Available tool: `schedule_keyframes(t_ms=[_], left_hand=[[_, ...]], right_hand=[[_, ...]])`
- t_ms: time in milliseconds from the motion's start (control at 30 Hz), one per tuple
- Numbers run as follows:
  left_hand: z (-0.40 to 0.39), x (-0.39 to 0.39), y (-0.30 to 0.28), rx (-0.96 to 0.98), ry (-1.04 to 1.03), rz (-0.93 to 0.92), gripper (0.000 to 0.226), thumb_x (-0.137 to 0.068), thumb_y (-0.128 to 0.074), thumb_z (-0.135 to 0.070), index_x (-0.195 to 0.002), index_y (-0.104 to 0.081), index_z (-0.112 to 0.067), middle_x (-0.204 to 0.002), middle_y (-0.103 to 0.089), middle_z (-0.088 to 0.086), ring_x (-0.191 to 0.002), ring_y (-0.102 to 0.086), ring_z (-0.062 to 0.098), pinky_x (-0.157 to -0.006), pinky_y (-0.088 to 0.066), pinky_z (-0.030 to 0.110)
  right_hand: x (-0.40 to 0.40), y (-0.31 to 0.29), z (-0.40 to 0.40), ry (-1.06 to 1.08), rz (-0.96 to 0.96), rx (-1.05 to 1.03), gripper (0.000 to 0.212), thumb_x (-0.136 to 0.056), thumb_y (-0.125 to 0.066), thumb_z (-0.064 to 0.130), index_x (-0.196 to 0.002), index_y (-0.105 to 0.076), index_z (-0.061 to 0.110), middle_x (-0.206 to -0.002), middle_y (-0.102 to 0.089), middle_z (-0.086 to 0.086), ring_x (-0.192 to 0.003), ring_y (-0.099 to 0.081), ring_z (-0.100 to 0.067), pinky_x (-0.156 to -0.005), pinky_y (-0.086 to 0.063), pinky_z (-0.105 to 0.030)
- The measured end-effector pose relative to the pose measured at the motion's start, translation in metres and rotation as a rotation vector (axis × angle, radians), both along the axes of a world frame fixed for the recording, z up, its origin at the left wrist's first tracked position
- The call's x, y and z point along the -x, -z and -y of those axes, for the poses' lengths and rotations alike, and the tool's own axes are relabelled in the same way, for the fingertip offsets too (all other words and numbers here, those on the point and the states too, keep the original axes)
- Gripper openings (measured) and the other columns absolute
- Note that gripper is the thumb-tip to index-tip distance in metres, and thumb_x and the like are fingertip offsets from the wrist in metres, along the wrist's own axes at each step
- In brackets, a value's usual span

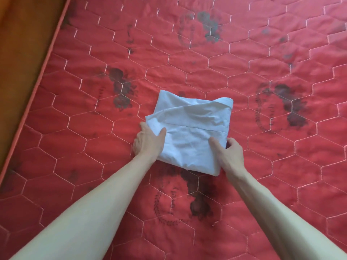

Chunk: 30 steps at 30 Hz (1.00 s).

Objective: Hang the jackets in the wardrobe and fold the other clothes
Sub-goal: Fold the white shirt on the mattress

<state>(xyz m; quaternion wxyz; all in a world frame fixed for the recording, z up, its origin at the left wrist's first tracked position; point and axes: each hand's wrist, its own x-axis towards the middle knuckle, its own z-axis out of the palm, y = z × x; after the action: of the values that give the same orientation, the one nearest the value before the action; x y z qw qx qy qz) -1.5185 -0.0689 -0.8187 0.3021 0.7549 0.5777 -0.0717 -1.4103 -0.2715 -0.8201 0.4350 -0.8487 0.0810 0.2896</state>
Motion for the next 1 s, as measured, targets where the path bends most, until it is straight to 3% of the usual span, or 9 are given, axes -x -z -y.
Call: schedule_keyframes(t_ms=[67, 133, 233, 333, 533, 667, 800, 933, 1000], left_hand=[[0.007, 0.013, 0.0, 0.113, -0.06, 0.06, 0.064, -0.091, -0.062, -0.061, -0.124, -0.055, -0.006, -0.123, -0.067, 0.019, -0.116, -0.063, 0.042, -0.088, -0.047, 0.044], [0.021, 0.031, 0.003, 0.207, -0.155, 0.179, 0.051, -0.085, -0.067, -0.059, -0.094, -0.065, -0.009, -0.095, -0.07, 0.011, -0.097, -0.066, 0.039, -0.074, -0.046, 0.042], [0.045, 0.048, -0.002, 0.314, -0.231, 0.316, 0.033, -0.086, -0.074, -0.036, -0.067, -0.056, -0.016, -0.068, -0.058, -0.002, -0.068, -0.057, 0.028, -0.06, -0.041, 0.038], [0.044, 0.041, -0.016, 0.446, -0.324, 0.421, 0.005, -0.089, -0.067, -0.017, -0.087, -0.072, -0.015, -0.083, -0.073, 0.001, -0.076, -0.069, 0.021, -0.061, -0.052, 0.03], [0.031, 0.026, -0.06, 0.873, -0.479, 0.421, 0.027, -0.07, -0.059, -0.013, -0.097, -0.062, -0.01, -0.081, -0.061, 0.007, -0.069, -0.063, 0.027, -0.064, -0.052, 0.033], [0.034, 0.043, -0.091, 1.036, -0.457, 0.484, 0.041, -0.071, -0.052, -0.002, -0.108, -0.064, -0.013, -0.1, -0.064, 0.013, -0.089, -0.067, 0.034, -0.079, -0.058, 0.046], [0.047, 0.065, -0.141, 1.117, -0.43, 0.598, 0.021, -0.093, -0.062, -0.018, -0.108, -0.074, -0.013, -0.104, -0.075, 0.014, -0.091, -0.074, 0.033, -0.083, -0.06, 0.044], [0.064, 0.082, -0.212, 1.095, -0.368, 0.684, 0.025, -0.102, -0.06, -0.033, -0.114, -0.074, -0.015, -0.104, -0.078, 0.011, -0.09, -0.076, 0.027, -0.076, -0.063, 0.037], [0.076, 0.09, -0.252, 1.053, -0.354, 0.705, 0.032, -0.101, -0.062, -0.032, -0.124, -0.072, -0.012, -0.116, -0.076, 0.014, -0.098, -0.075, 0.029, -0.086, -0.061, 0.041]], right_hand=[[-0.007, -0.002, 0.012, -0.043, 0.001, -0.053, 0.028, -0.09, -0.072, 0.04, -0.095, -0.062, 0.015, -0.095, -0.071, -0.002, -0.091, -0.07, -0.028, -0.084, -0.057, -0.052], [-0.012, -0.004, 0.028, -0.074, 0.006, -0.069, 0.024, -0.093, -0.073, 0.034, -0.099, -0.062, 0.014, -0.099, -0.071, -0.005, -0.087, -0.07, -0.026, -0.079, -0.057, -0.046], [-0.021, -0.009, 0.043, -0.104, -0.1, -0.087, 0.026, -0.089, -0.079, 0.033, -0.104, -0.069, 0.014, -0.102, -0.076, -0.005, -0.088, -0.074, -0.022, -0.074, -0.06, -0.039], [-0.033, -0.019, 0.041, -0.136, -0.279, -0.174, 0.026, -0.089, -0.08, 0.033, -0.106, -0.074, 0.015, -0.099, -0.081, -0.005, -0.092, -0.078, -0.025, -0.074, -0.064, -0.038], [-0.03, -0.046, 0.035, -0.126, -0.355, -0.3, 0.03, -0.09, -0.077, 0.014, -0.119, -0.072, 0.01, -0.108, -0.079, -0.011, -0.099, -0.077, -0.031, -0.084, -0.063, -0.043], [-0.019, -0.082, 0.047, -0.11, -0.336, -0.367, 0.029, -0.089, -0.076, 0.009, -0.117, -0.071, 0.008, -0.107, -0.079, -0.013, -0.096, -0.077, -0.032, -0.079, -0.063, -0.041], [-0.007, -0.138, 0.064, -0.14, -0.321, -0.42, 0.033, -0.09, -0.075, 0.012, -0.122, -0.069, 0.007, -0.112, -0.078, -0.016, -0.101, -0.076, -0.036, -0.089, -0.061, -0.047], [0.009, -0.218, 0.084, -0.161, -0.322, -0.46, 0.034, -0.1, -0.064, 0.033, -0.127, -0.067, 0.013, -0.118, -0.076, -0.014, -0.108, -0.074, -0.033, -0.095, -0.058, -0.05], [0.019, -0.264, 0.094, -0.144, -0.332, -0.485, 0.038, -0.103, -0.056, 0.044, -0.127, -0.068, 0.018, -0.118, -0.077, -0.009, -0.111, -0.073, -0.028, -0.095, -0.057, -0.046]])
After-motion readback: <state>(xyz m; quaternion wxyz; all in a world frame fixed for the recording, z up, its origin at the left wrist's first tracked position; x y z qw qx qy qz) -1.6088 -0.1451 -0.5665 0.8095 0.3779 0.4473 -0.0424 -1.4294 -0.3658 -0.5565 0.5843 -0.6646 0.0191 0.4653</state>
